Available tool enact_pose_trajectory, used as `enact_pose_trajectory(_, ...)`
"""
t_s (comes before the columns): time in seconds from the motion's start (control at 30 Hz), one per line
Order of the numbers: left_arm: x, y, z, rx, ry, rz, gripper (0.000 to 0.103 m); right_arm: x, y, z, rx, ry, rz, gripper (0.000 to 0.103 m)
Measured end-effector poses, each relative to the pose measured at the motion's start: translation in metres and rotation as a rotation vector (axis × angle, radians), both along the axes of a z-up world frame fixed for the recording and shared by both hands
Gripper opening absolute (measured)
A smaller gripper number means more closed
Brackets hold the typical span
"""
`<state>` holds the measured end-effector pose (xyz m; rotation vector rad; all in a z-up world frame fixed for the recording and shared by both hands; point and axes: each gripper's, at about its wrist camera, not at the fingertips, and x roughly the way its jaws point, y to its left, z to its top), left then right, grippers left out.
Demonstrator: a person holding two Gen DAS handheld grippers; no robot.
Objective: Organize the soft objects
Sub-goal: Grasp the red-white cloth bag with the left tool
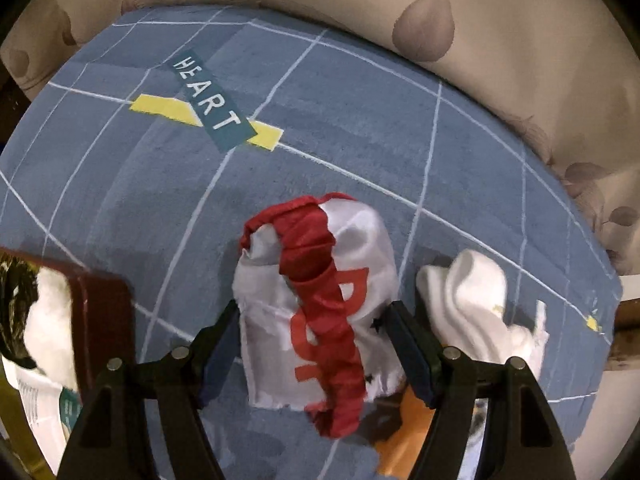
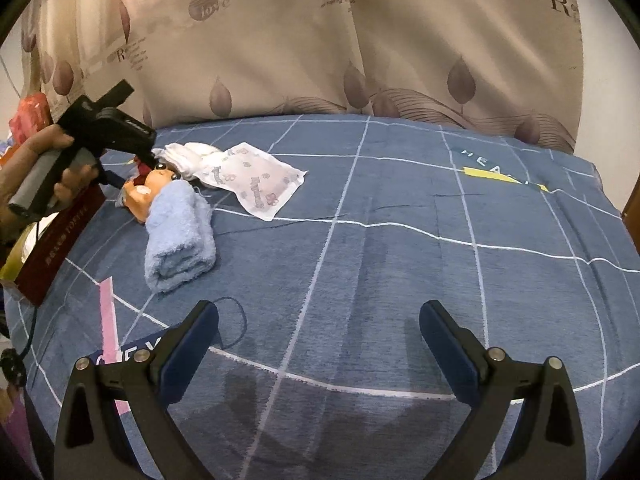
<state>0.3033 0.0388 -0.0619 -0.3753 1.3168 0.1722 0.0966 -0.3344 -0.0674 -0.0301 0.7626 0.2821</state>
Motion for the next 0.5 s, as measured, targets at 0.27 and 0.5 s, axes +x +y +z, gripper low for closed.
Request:
enact_pose_trajectory(0.27,0.0,-0.027,-0.008,0.139,-0.017,-0.12,0.085,0.001,0.001,-0.001,0.0,0.012,0.004,0.101)
enact_pose_trajectory(0.5,-0.009,-0.004,-0.005,0.017,-0.056,-0.055,0.085,0.001,0.0,-0.002,-0.002,0.014,-0.003,0.102)
